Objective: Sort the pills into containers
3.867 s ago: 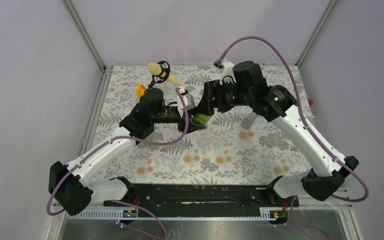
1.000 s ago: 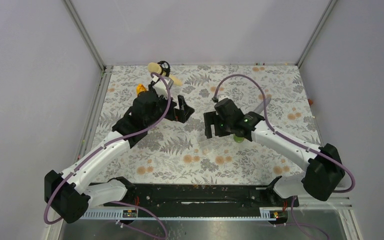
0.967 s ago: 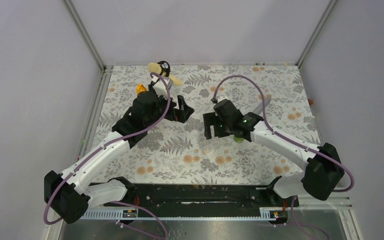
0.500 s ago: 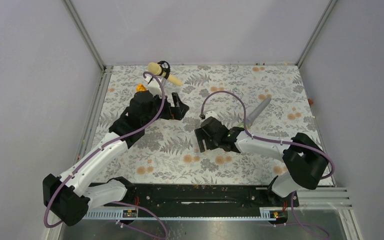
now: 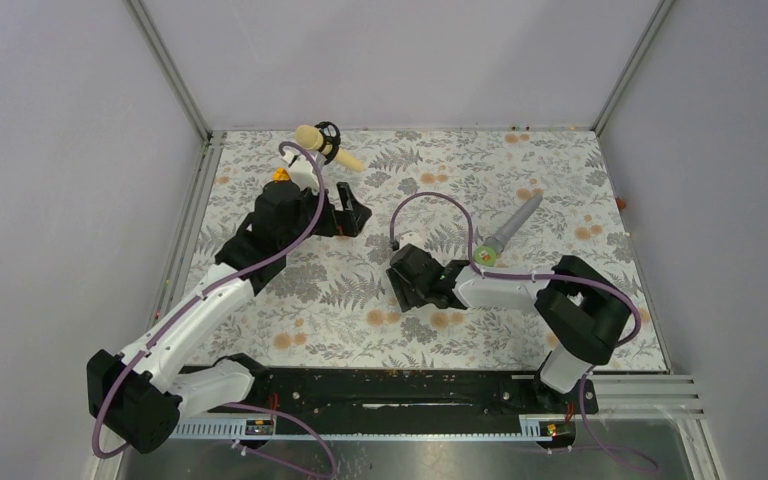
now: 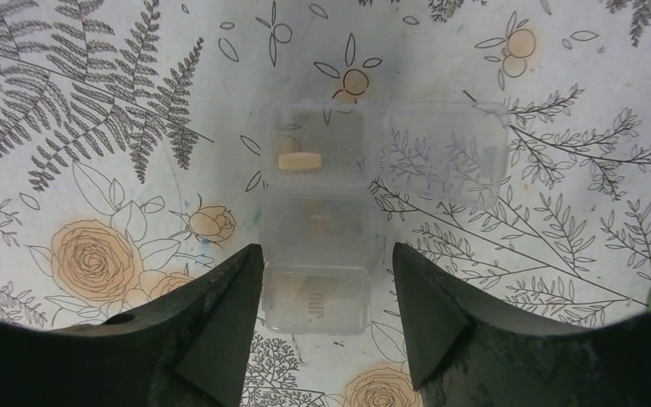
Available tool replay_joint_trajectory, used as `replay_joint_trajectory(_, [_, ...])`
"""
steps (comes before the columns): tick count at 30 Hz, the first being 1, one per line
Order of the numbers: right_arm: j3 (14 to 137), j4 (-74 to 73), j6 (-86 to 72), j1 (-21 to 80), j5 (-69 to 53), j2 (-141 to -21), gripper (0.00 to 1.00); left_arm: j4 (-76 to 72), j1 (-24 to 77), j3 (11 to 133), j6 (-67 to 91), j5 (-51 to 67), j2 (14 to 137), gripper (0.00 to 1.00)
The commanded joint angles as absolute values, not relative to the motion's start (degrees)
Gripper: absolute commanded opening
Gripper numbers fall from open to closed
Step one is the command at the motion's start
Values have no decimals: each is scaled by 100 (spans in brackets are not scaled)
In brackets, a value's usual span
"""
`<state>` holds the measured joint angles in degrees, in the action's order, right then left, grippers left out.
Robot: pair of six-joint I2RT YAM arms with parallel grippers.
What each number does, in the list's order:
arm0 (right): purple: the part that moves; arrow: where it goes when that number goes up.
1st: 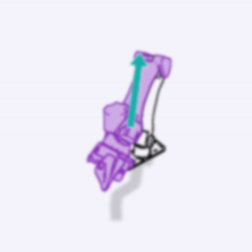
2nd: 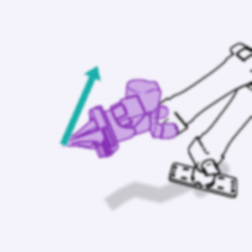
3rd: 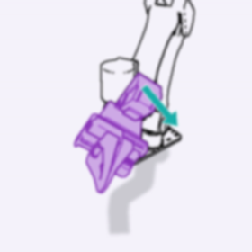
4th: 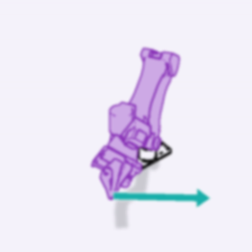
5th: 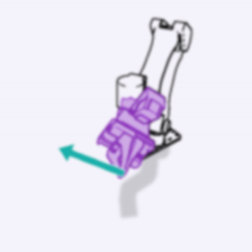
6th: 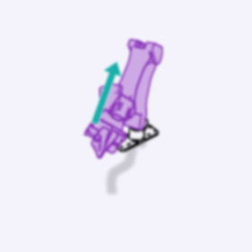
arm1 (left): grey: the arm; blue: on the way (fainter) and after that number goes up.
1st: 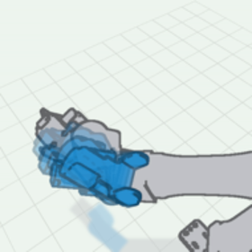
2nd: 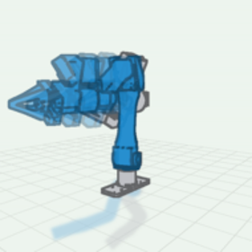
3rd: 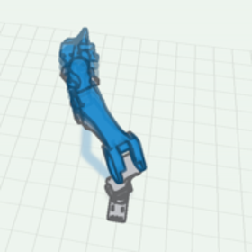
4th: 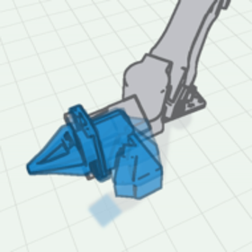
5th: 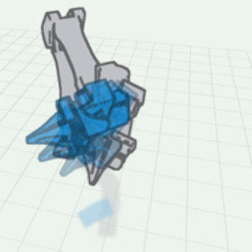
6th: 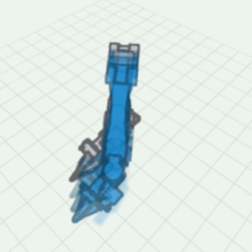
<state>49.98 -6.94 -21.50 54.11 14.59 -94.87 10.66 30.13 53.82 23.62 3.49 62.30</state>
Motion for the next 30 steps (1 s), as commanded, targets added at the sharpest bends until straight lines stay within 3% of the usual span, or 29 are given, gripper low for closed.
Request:
replay_joint_trajectory(1, [5168, -566, -2031, 5560, 1770, -9606, 62, 757, 2908, 5388, 2381, 484, 6188, 98])
replay_joint_trajectory(14, [5101, -825, -1826, 5598, 2122, -9431, 37, 614, 2661, 5262, 2653, 733, 6244, 99])
replay_joint_trajectory(24, [5747, -2026, -895, 5591, 1199, -8238, 35, 1039, 2632, 5391, 3610, 621, 6700, 96])
replay_joint_trajectory(30, [6301, -2830, -363, 5591, 494, -7751, 35, 1036, 2650, 5644, 4367, 1351, 7143, 96])
